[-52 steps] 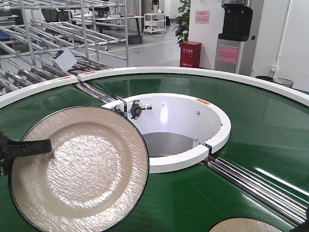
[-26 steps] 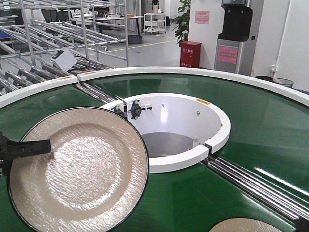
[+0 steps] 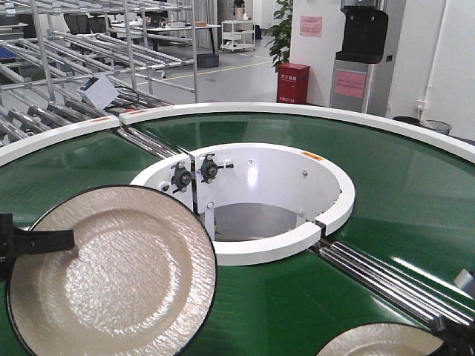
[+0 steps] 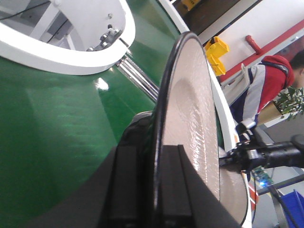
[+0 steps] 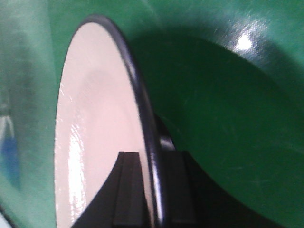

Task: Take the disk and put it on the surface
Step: 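Close both grippers on the plate rims and lift the plates upright, then hold both plates raised while the base drives to the steel table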

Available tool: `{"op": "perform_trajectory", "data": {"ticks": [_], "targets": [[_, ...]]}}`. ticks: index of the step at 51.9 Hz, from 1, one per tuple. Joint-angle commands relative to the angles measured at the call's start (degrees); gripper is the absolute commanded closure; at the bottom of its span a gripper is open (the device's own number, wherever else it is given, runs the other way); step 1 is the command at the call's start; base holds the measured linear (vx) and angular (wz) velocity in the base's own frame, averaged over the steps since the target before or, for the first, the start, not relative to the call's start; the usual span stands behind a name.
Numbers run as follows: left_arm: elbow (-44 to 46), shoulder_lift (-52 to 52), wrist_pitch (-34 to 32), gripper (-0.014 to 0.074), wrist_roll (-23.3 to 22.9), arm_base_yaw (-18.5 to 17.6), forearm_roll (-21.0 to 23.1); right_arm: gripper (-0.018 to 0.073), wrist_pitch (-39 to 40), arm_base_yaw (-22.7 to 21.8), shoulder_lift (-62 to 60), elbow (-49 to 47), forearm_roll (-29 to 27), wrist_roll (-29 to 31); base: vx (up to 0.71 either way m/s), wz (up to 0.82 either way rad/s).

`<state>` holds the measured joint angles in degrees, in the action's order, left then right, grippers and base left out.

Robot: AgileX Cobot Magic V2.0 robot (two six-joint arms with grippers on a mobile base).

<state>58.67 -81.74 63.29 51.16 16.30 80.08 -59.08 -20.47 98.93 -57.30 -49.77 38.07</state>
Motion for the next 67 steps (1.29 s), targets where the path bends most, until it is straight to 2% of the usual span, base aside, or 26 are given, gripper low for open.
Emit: {"op": "perform_trajectory", "data": {"ticks": [1,6,13,19,25,35,45,67], "targets": [[1.6,2.2,3.4,0.0601,-2.1,-0.2,7.9,0.0568,-4.3,-0.4,-7.3,-1.5,-9.8,0.4,0.0,0.0],[1.6,2.2,5.4,0.0601,-4.9,-0.2,7.8,0.0568,-7.1,-0.4,-12.4,-1.5,-15.2,0.4,0.0,0.0],[1.4,3.7,6.4,0.0601,-6.0,-0.2,6.8,0.0568,-8.5,-0.4,-21.7,-1.5,-18.5,0.0,0.0,0.0],[-0.9,7.8,4.7,0.0601,-6.1,-0.2,6.3,0.0568,-7.2,-0.4,-28.9,-1.5,-17.6,-2.5,0.0,0.0],[-4.7,12.2,2.5,0.0601,-6.8,-0.2,3.9,0.0568,-6.9,-0.4,-33.1,-1.5,-16.1,-4.3,0.0,0.0],[-10.2,18.1,-0.2,0.0601,-8.1,-0.2,4.0,0.0568,-7.3,-0.3,-35.0,-1.5,-15.1,-6.3,0.0,0.0],[-10.3,18.8,0.9,0.0601,-10.6,-0.2,5.9,0.0568,-7.9,1.0,-35.0,-1.5,-15.0,-6.3,0.0,0.0],[-10.3,18.8,1.0,0.0601,-10.5,-0.2,5.8,0.0568,-6.9,1.4,-35.1,-1.5,-14.9,-6.2,0.0,0.0]]}}
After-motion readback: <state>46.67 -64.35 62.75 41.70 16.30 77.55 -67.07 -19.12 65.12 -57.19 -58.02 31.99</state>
